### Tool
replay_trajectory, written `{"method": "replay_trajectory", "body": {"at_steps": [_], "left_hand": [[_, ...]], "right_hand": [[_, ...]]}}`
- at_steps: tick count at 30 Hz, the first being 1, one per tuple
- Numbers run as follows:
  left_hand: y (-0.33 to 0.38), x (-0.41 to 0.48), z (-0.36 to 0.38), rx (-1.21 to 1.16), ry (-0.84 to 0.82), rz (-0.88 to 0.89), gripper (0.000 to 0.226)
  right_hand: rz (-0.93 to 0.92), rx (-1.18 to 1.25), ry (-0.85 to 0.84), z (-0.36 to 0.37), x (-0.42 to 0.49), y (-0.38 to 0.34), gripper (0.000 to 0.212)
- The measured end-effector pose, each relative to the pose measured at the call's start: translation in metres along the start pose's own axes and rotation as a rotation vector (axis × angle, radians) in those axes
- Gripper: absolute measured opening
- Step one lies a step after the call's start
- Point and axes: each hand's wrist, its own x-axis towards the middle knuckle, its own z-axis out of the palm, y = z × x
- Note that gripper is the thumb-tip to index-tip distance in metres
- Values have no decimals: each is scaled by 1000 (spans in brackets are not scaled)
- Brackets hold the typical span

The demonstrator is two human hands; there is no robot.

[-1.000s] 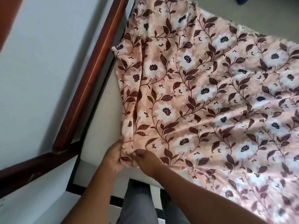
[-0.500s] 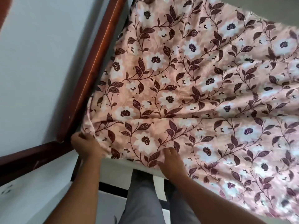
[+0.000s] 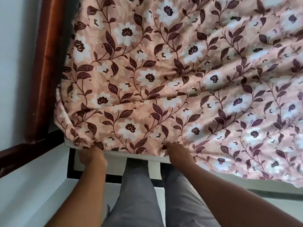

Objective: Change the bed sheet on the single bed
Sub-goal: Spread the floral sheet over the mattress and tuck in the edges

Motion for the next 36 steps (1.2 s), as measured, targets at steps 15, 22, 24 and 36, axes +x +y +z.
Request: {"method": "replay_trajectory", "body": {"at_steps": [15,22,24,36], "left_hand": [[34,-32,-29,253,-2,232,36],[32,-7,-50,446,146,293,35],[27,-5,-47,419,197,244,39],[40,0,-41,444,166,351,53]], "right_hand": [[-6,68,-180,29,-15,-3,29],[35,178,37,48,-38,13,35],[73,138,31,55,-45,22,48],[1,-13,-316,52,-53,56,28]]}}
